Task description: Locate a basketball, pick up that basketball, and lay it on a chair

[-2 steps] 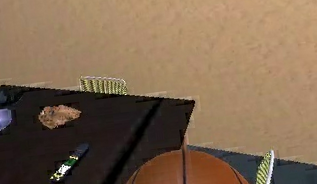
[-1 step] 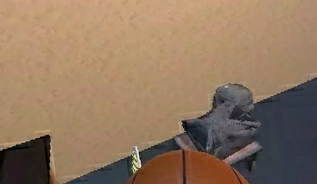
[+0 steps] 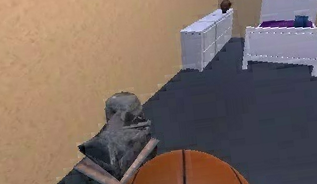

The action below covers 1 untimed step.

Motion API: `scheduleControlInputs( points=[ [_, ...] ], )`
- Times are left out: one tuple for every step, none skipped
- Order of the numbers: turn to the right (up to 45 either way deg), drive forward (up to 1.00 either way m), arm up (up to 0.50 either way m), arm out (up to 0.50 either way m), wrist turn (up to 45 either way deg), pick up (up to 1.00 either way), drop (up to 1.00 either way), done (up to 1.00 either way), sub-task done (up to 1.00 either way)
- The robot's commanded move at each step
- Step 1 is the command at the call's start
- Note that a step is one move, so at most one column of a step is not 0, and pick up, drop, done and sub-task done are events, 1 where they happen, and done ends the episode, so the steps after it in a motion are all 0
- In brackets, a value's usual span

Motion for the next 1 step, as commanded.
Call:
scheduleControlInputs(
  points=[
    [3.0, 0.0, 0.0, 0.0, 0.0, 0.0, 0.0, 0.0, 0.0]
  ],
)
